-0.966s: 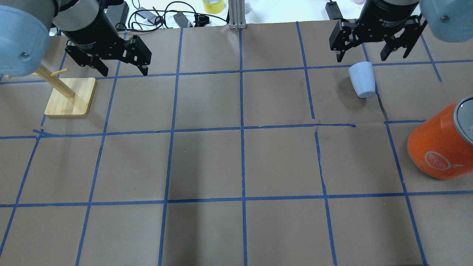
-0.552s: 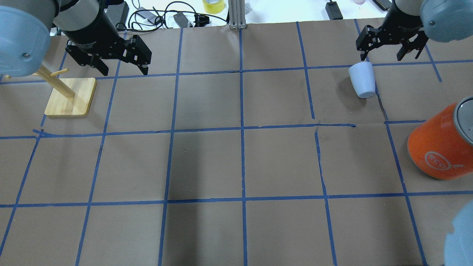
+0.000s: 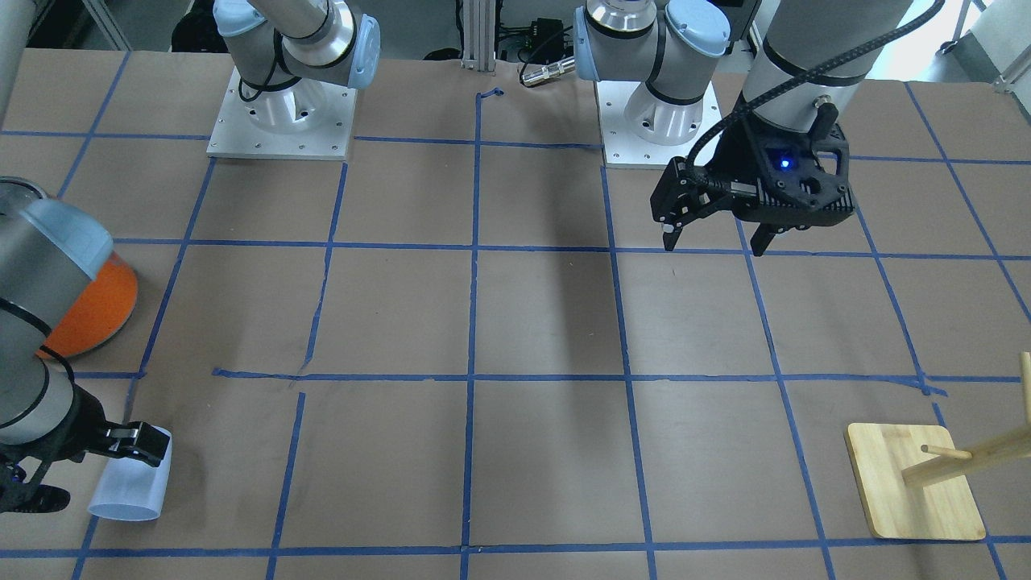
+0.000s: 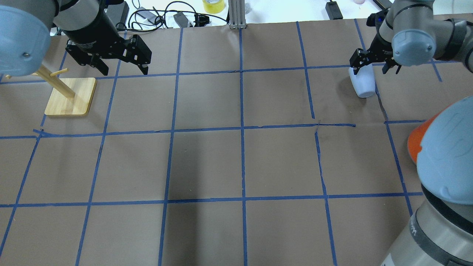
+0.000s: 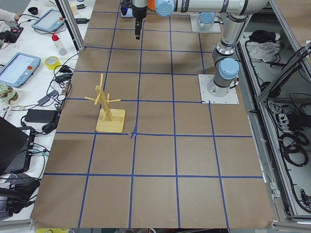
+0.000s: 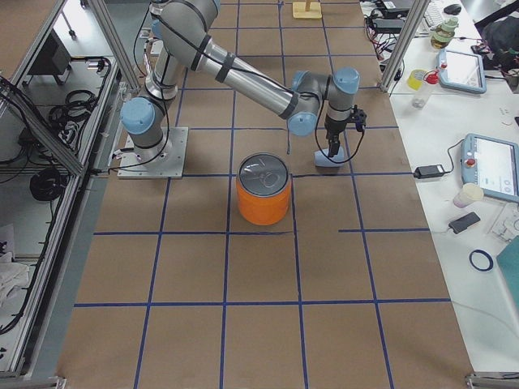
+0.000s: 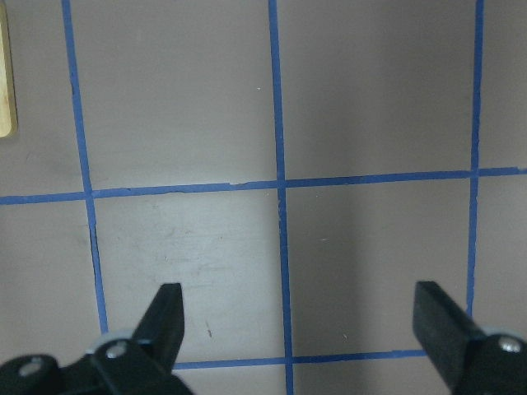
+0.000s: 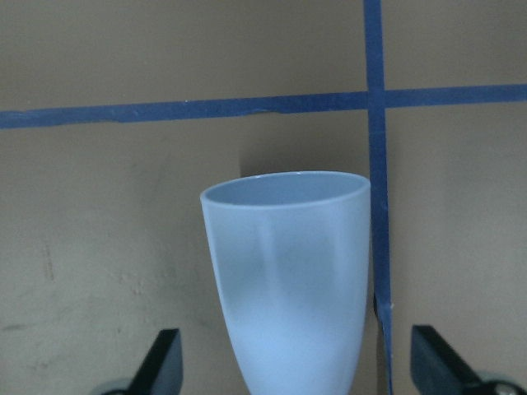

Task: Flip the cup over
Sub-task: 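Lower the right gripper over the pale blue cup and grasp it, then carry the cup with the right gripper toward the table center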

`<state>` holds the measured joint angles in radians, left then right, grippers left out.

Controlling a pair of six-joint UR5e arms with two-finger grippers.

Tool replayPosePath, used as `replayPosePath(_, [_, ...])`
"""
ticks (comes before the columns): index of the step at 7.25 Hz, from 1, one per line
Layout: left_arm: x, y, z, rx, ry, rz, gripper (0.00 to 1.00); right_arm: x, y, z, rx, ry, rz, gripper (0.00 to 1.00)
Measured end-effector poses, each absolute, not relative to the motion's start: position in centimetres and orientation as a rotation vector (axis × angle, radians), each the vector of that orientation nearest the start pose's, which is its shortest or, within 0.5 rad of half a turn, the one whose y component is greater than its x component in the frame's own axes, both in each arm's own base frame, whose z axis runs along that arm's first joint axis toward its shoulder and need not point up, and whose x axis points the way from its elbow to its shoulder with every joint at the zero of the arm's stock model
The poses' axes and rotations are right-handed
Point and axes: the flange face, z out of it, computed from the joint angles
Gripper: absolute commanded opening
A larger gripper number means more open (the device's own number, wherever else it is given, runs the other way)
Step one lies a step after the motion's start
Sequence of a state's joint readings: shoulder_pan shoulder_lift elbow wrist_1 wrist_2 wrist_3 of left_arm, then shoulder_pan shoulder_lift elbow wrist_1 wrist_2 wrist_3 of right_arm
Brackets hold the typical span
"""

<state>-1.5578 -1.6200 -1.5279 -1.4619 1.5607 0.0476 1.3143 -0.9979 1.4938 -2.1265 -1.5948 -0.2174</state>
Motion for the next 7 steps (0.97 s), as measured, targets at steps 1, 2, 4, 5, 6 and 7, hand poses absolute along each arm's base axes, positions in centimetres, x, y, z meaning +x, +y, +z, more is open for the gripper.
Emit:
replayPosePath(1, [-12.8,-52.4,49.6,0.056,3.144,-0.162,1.00,-4.8,-69.7,21.9,0.042,3.172,-0.087,0.97])
replayPosePath(2, [-12.8,-52.4,49.6,0.056,3.144,-0.162,1.00,-4.9,-70.1,20.3,0.016,3.169,-0.083,0.89])
replayPosePath(4, [-12.8,-52.4,49.6,0.056,3.145,-0.162,1.00,-4.9,-70.4,19.1,-0.020,3.162,-0.077,0.58])
replayPosePath(5, [-12.8,-52.4,49.6,0.056,3.145,-0.162,1.00,-4.8,-70.4,19.0,-0.046,3.159,-0.071,0.58])
replayPosePath(6, [-12.8,-52.4,49.5,0.056,3.145,-0.161,1.00,-4.5,-70.4,19.3,-0.064,3.152,-0.071,0.58])
replayPosePath(7, [-12.8,-52.4,49.5,0.056,3.145,-0.160,1.00,-3.5,-70.2,20.6,-0.096,3.132,-0.070,0.58])
